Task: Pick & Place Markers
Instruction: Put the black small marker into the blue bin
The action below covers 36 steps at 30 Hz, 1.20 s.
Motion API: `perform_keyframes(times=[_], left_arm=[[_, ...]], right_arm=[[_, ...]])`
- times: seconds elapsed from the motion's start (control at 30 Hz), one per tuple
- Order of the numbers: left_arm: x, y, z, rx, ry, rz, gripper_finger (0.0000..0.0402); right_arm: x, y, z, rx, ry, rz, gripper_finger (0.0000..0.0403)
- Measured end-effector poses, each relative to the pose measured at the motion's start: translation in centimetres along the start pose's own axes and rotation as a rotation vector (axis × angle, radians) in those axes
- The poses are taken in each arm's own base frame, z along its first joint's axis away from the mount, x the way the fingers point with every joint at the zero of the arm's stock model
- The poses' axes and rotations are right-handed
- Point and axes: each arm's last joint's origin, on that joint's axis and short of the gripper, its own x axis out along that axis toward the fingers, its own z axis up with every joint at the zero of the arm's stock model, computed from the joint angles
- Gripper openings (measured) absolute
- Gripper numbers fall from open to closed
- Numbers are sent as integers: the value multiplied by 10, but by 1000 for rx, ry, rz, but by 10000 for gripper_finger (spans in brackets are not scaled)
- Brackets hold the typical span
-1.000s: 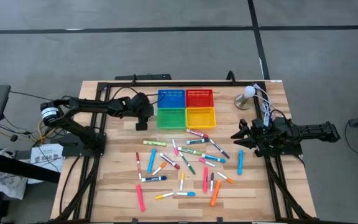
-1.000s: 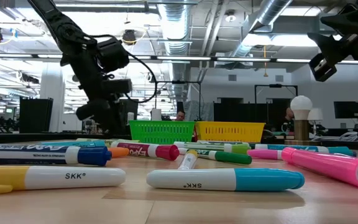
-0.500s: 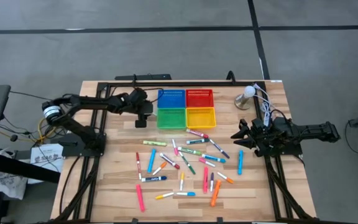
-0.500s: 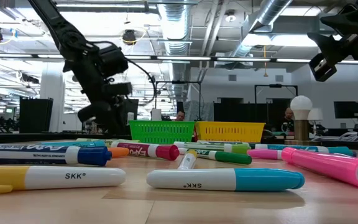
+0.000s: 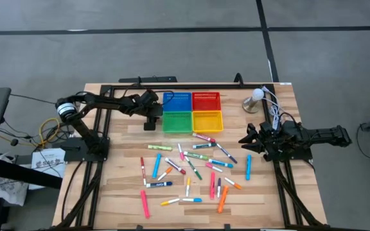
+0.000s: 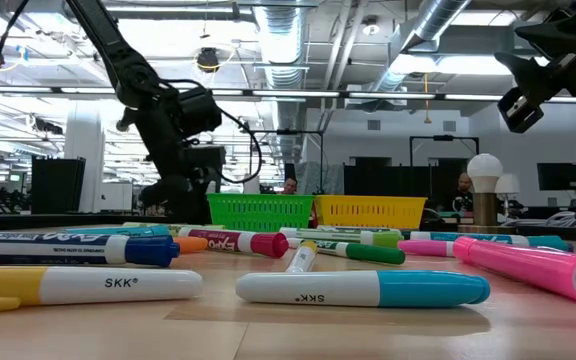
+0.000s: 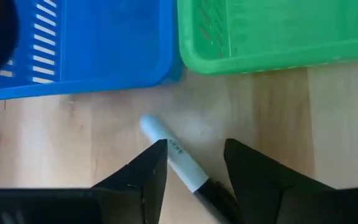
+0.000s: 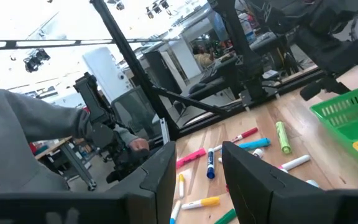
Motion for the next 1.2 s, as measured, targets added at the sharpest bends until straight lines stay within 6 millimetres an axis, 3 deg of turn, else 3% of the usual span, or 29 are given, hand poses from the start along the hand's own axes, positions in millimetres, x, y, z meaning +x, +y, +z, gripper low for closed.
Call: perform_keyframes(times=[0.43,0.87,1.03,1.2], left_arm=[[-2,11,-13,-250,18,-5,163],[-34,17,-4,-522,-58,111,163],[-33,15,-5,-717,-42,97,163],[-26,9,-12,-769,54,76,163]], right_arm=[[0,0,0,-1,0,1,120],[0,0,0,-2,0,-1,120],[0,0,0,-2,0,0,120],[0,0,0,-2,0,-1,120]])
